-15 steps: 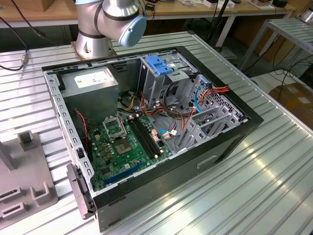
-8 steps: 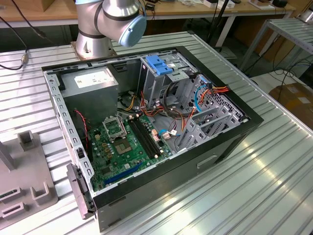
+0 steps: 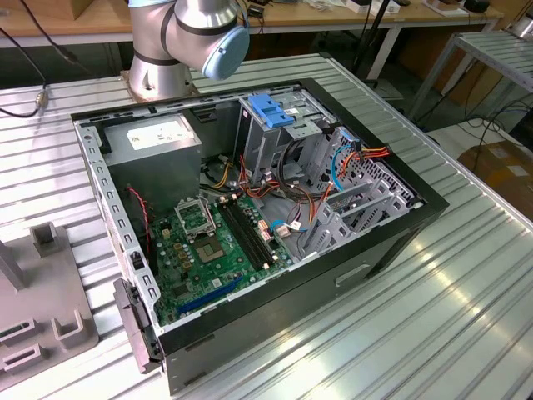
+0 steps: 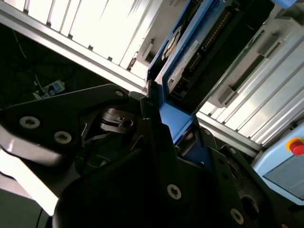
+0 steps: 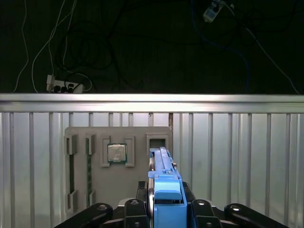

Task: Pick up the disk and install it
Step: 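Pick up the disk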

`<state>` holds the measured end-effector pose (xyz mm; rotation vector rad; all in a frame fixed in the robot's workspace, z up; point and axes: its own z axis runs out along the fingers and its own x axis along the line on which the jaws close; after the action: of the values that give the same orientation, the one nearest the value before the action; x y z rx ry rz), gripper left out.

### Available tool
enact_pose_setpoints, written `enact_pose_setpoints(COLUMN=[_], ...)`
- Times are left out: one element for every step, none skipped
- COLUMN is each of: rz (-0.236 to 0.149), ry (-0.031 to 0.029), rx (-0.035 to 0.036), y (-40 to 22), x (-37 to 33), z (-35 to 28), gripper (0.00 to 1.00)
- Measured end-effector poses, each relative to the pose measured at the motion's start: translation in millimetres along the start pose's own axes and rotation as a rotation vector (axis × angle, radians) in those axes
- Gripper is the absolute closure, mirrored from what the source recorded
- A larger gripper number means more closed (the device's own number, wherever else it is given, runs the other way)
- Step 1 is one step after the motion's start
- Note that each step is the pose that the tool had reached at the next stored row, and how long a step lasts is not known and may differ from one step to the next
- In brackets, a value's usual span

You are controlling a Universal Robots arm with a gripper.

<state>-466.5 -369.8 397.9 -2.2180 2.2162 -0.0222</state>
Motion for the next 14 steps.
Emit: enact_pose_setpoints(rz=[0.0,0.0,0.0,0.0,0.0,0.0,0.0,0.0,0.0,0.0,0.0,0.0,0.0,0.0], ry=[0.0,0.0,0.0,0.0,0.0,-0.0001,0.0,0.0,-0.0001,0.0,0.0,0.0,0.0,0.0], rx=[0.0001,0.0,0.0,0.0,0.0001,0.0001,0.0,0.0,0.0,0.0001,0.0,-0.0001,0.0,0.0], y=[0.0,0.0,0.0,0.0,-0.1,-0.1,-0.1,-0.1,-0.1,-0.1,-0.2,-0.2,-0.2,-0.2], x=[0.0,0.0,0.0,0.0,0.0,0.0,0.0,0.1,0.1,0.1,0.1,0.1,0.1,0.1], z=[-1.0,-1.8,-2.7,-3.5,-5.0,-6.7,-7.7,-9.0,-9.9,-10.4,-11.0,-11.8,-12.7,-13.6], gripper=[0.63,0.63,0.63,0.63,0.63,0.63,0.63,0.63,0.63,0.63,0.63,0.63,0.63,0.63])
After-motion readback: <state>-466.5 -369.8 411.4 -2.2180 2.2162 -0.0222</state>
